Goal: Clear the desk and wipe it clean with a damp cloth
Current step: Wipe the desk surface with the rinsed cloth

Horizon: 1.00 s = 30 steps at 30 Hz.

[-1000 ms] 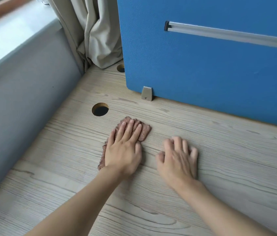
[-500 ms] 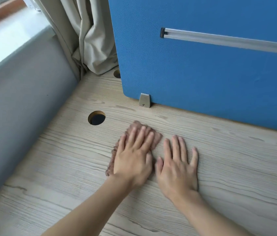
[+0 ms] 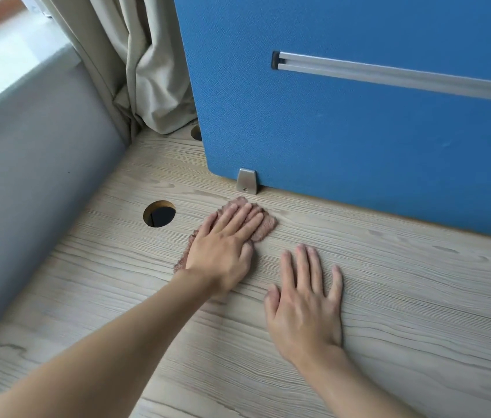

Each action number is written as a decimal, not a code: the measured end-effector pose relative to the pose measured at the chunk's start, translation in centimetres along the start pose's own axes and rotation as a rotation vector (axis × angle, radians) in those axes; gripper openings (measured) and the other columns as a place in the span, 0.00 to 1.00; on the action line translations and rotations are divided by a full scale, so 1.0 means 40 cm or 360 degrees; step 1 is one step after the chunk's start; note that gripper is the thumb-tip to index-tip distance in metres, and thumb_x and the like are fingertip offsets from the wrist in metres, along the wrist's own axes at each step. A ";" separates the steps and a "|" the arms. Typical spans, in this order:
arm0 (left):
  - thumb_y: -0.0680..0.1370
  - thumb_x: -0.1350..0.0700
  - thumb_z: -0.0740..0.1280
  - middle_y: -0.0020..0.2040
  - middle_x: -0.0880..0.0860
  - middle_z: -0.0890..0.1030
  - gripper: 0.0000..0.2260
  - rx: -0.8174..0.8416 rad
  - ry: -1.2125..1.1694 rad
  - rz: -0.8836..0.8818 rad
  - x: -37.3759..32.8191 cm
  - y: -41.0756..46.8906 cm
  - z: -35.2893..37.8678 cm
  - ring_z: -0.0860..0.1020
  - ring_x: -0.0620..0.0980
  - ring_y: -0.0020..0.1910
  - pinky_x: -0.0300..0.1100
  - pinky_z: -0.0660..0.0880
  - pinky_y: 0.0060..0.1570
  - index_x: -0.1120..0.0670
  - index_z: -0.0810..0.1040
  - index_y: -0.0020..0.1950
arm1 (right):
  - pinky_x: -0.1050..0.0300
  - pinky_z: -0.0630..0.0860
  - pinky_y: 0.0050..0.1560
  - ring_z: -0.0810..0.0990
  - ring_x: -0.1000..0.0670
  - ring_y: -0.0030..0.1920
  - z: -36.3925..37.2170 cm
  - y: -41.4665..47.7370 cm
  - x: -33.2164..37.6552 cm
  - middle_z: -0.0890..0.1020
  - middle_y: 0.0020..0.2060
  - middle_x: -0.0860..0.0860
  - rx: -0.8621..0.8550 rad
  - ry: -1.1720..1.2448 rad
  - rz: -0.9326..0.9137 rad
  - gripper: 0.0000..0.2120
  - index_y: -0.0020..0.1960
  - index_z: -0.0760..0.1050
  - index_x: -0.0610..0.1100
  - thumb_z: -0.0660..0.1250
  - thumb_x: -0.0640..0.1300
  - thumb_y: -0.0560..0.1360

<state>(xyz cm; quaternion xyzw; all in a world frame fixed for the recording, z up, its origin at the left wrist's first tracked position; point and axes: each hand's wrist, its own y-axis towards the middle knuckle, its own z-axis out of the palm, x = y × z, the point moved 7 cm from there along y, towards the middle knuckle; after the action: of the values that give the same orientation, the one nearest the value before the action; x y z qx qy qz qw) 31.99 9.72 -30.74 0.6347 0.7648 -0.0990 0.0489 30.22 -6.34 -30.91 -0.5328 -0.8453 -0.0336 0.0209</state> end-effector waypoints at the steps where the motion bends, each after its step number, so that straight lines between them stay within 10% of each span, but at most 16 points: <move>1: 0.75 0.44 0.40 0.81 0.41 0.44 0.31 -0.0024 -0.0014 -0.0082 0.000 0.019 0.000 0.41 0.43 0.80 0.50 0.41 0.78 0.39 0.47 0.81 | 0.30 0.54 0.73 0.63 0.42 0.77 0.000 0.000 -0.001 0.68 0.76 0.42 -0.0006 -0.0005 -0.0001 0.31 0.75 0.70 0.43 0.51 0.55 0.76; 8: 0.75 0.43 0.41 0.81 0.42 0.49 0.32 -0.0082 0.0011 -0.0007 0.014 0.036 0.003 0.44 0.44 0.80 0.49 0.44 0.78 0.40 0.51 0.81 | 0.31 0.54 0.74 0.62 0.42 0.77 0.000 -0.002 -0.001 0.67 0.76 0.42 0.0009 -0.0008 -0.0018 0.31 0.75 0.69 0.43 0.51 0.55 0.76; 14: 0.78 0.46 0.45 0.82 0.47 0.48 0.30 -0.0194 -0.0054 -0.0490 0.059 0.068 -0.005 0.44 0.46 0.80 0.48 0.42 0.78 0.48 0.50 0.82 | 0.30 0.55 0.74 0.63 0.42 0.77 -0.002 0.000 0.002 0.67 0.76 0.42 -0.0013 0.0036 -0.0034 0.31 0.75 0.69 0.42 0.52 0.55 0.76; 30: 0.78 0.44 0.40 0.82 0.47 0.46 0.31 -0.0150 0.0033 -0.0338 0.108 -0.005 -0.016 0.41 0.45 0.80 0.48 0.41 0.78 0.49 0.49 0.82 | 0.29 0.55 0.73 0.65 0.41 0.76 -0.002 -0.001 0.004 0.69 0.75 0.41 -0.0048 0.0077 -0.0038 0.31 0.74 0.71 0.42 0.53 0.54 0.75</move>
<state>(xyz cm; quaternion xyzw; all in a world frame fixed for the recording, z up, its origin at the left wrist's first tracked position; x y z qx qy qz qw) 31.01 13.97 -30.96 0.5482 0.8320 -0.0607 0.0600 30.11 -6.20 -30.82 -0.5220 -0.8502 -0.0594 0.0331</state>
